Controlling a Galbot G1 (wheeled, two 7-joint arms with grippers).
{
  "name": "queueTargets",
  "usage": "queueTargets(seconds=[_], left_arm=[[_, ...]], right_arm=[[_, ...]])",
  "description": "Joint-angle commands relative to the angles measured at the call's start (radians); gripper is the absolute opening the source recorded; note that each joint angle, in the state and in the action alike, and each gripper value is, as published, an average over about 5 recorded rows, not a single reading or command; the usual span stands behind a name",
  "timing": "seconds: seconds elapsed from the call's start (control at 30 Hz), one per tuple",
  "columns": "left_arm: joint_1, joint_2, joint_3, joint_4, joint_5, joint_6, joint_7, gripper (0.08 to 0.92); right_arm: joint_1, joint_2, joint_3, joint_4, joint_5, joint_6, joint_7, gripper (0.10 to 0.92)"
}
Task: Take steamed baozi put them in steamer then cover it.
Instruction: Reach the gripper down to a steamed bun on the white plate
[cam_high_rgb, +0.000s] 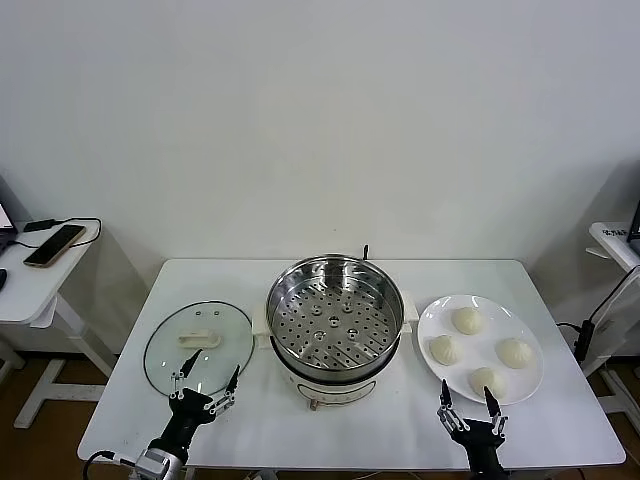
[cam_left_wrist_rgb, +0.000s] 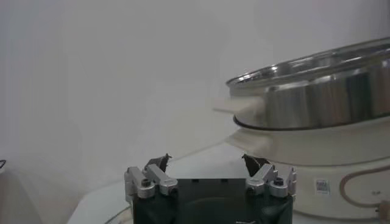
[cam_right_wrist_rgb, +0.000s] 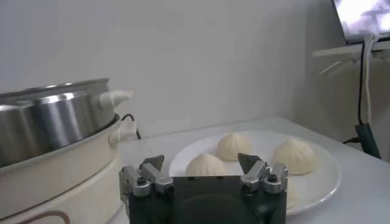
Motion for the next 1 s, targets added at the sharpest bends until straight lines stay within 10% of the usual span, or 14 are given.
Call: queueTargets(seconds=[0.03,0.6,1.0], left_arm=[[0.003,-0.001,0.002,-0.002,0.001,-0.005,0.000,0.823],[0.004,-0.018,0.012,-0.050,0.011,-0.009,-0.012,0.823],[0.002,-0.022,0.014,-0.043,0.016,-0.014,-0.014,0.823]], right_arm=[[0.016,0.003,0.005,0.001,0.000,-0.053,0.029,0.823],[0.761,-0.436,-0.168,-0.385,0.355,-0.259,0.005,0.823],[1.278,-0.752,-0.709,-0.774,0.258,-0.288,-0.986,0.823]])
